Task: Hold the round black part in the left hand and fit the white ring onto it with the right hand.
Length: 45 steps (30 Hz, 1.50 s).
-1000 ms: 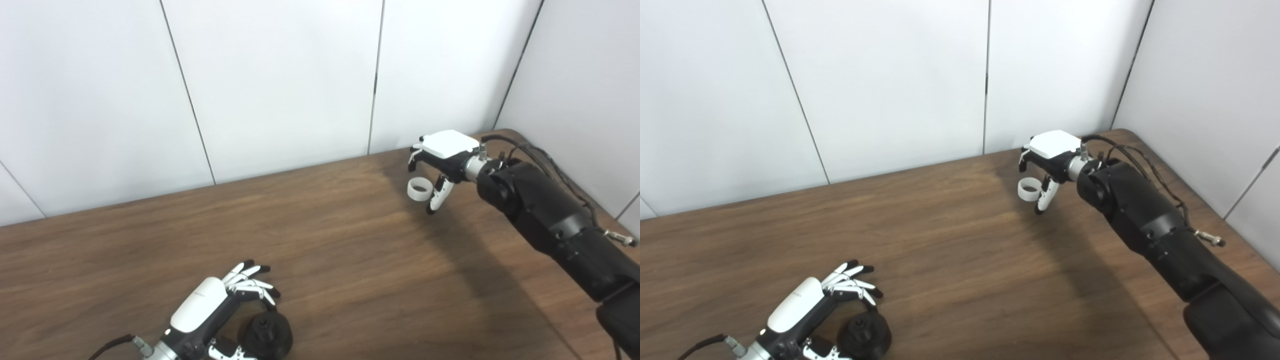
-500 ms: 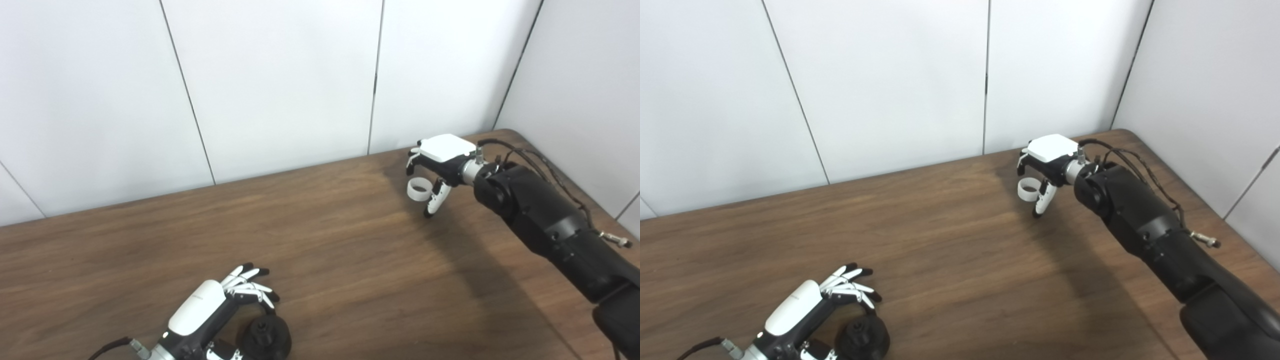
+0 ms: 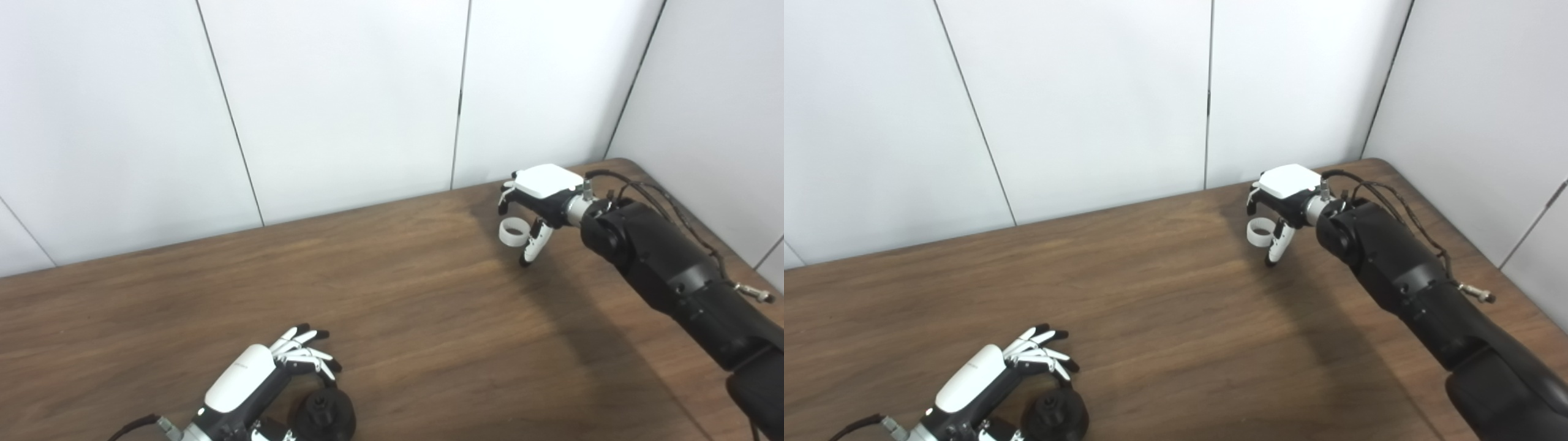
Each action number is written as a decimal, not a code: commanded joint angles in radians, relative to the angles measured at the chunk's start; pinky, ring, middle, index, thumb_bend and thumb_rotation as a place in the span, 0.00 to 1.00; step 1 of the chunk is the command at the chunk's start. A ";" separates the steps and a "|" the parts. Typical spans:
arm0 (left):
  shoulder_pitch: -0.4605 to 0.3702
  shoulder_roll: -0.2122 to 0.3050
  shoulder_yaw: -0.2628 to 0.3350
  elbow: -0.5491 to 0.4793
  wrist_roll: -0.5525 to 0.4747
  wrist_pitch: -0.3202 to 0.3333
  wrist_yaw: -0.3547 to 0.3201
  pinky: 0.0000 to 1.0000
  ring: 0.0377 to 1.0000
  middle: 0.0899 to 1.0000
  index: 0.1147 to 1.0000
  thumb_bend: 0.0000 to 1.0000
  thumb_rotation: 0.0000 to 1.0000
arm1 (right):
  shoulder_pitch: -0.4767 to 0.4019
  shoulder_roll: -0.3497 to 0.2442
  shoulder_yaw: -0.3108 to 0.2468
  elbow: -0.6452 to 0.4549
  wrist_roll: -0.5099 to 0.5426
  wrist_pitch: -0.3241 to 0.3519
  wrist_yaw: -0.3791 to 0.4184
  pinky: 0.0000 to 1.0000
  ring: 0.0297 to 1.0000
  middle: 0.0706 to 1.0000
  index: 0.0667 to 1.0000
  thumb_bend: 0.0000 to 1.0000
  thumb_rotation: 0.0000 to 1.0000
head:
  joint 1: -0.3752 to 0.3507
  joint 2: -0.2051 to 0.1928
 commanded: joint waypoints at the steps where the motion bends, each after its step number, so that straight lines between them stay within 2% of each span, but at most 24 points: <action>1: -0.009 0.013 0.007 -0.020 0.000 -0.002 -0.004 1.00 0.93 0.68 0.42 0.52 0.06 | -0.050 -0.037 -0.013 -0.021 -0.001 -0.011 -0.022 1.00 1.00 0.92 0.71 0.84 0.28 | -0.001 -0.001; 23: -0.013 0.015 0.003 -0.015 0.000 -0.002 0.007 1.00 0.93 0.68 0.42 0.52 0.06 | -0.042 -0.043 -0.013 -0.022 -0.007 -0.007 -0.020 1.00 0.99 0.92 0.72 0.87 0.29 | -0.006 0.002; 25: -0.011 0.016 0.004 -0.019 0.001 -0.002 0.005 1.00 0.93 0.68 0.42 0.52 0.06 | -0.039 -0.037 -0.015 -0.010 -0.006 -0.019 -0.051 1.00 0.99 0.91 0.69 0.86 0.27 | -0.004 0.001; 26: -0.011 0.016 0.003 -0.021 0.000 -0.002 0.006 1.00 0.93 0.68 0.42 0.52 0.06 | -0.038 -0.032 -0.018 0.003 -0.002 -0.031 -0.077 1.00 0.98 0.89 0.61 0.86 0.22 | -0.004 0.001; 27: -0.009 0.017 0.003 -0.024 -0.001 -0.002 0.006 1.00 0.93 0.68 0.41 0.52 0.06 | -0.037 -0.029 -0.018 0.014 -0.002 -0.042 -0.101 1.00 0.97 0.86 0.53 0.70 0.18 | -0.004 0.003; 28: -0.009 0.018 0.003 -0.025 -0.002 -0.002 0.006 1.00 0.93 0.68 0.41 0.52 0.06 | -0.038 -0.028 -0.017 0.021 -0.002 -0.048 -0.117 1.00 0.97 0.84 0.49 0.61 0.16 | -0.004 0.003; 30: -0.004 0.019 0.010 -0.033 -0.005 -0.002 -0.004 1.00 0.93 0.68 0.41 0.52 0.06 | -0.039 -0.021 -0.011 0.039 -0.010 -0.050 -0.146 1.00 0.96 0.80 0.46 0.54 0.14 | -0.003 0.005; 36: 0.009 0.023 0.032 -0.052 -0.004 -0.002 -0.023 1.00 0.94 0.69 0.41 0.52 0.06 | -0.039 -0.012 -0.011 0.052 0.000 -0.056 -0.180 1.00 0.98 0.77 0.45 0.53 0.14 | -0.001 0.016; 45: 0.014 0.024 0.053 -0.062 -0.003 -0.002 -0.032 1.00 0.93 0.68 0.41 0.52 0.06 | -0.048 -0.011 -0.010 0.045 0.007 -0.059 -0.165 1.00 0.99 0.79 0.44 0.53 0.14 | -0.006 0.016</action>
